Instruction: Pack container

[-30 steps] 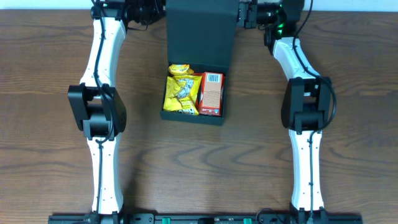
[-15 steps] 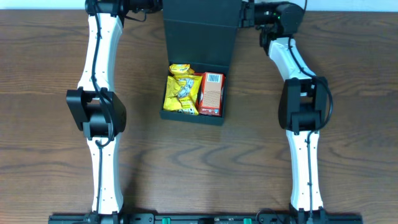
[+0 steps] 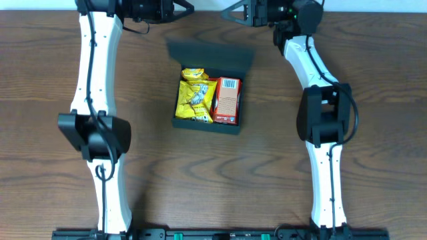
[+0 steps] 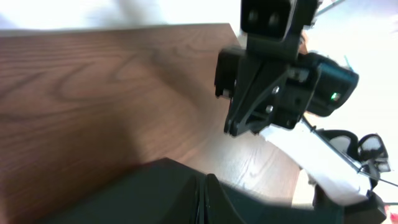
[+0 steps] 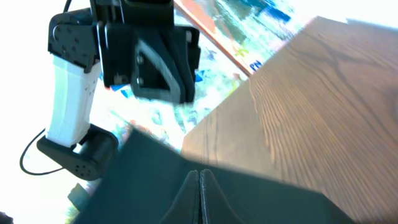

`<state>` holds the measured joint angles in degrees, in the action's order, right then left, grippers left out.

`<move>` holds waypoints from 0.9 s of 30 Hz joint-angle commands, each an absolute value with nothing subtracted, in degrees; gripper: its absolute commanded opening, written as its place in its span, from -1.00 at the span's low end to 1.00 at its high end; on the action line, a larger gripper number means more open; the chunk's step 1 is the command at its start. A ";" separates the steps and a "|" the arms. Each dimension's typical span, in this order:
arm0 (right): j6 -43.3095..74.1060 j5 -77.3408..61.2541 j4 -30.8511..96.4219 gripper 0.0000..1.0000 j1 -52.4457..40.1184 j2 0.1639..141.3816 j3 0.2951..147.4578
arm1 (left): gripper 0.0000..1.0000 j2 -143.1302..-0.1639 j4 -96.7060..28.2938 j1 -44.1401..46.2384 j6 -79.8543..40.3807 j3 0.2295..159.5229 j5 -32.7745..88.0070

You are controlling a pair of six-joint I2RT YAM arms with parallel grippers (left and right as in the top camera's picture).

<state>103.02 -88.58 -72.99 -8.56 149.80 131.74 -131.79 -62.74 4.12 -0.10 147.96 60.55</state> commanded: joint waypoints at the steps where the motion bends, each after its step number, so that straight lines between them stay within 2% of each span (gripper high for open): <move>1: 103.24 -89.32 -73.58 -0.97 -8.64 144.53 132.14 | -0.88 -129.45 -65.95 5.23 7.35 149.16 54.76; 9: 99.61 -89.32 -74.22 -0.97 -3.84 143.65 132.14 | -0.89 -128.95 -74.32 7.88 10.74 149.16 41.17; 14: 91.44 -89.32 -65.73 -0.97 0.49 143.65 132.11 | -0.88 -128.95 -74.96 8.62 10.72 149.16 34.72; 15: 88.18 -89.32 -61.71 -0.97 0.86 143.68 132.11 | -0.88 -128.95 -74.98 8.71 10.72 149.14 33.45; 20: 54.28 -85.54 -19.97 -0.96 0.73 143.70 132.09 | -0.86 -128.99 -75.31 9.69 10.68 149.08 27.49; 22: 43.03 -79.00 -3.97 -0.97 0.54 143.70 132.09 | -0.85 -128.99 -75.59 9.98 10.66 148.99 26.02; 24: 33.69 -65.63 13.76 -0.97 0.34 143.70 132.11 | -0.88 -129.01 -75.75 10.33 9.04 148.99 23.35; 27: 24.62 -54.28 27.81 -0.97 -0.05 143.35 132.27 | -0.88 -129.01 -76.27 10.70 5.45 148.99 18.24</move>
<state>40.32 -67.00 24.51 0.25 144.18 131.76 -129.36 -75.79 10.46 8.16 148.29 23.90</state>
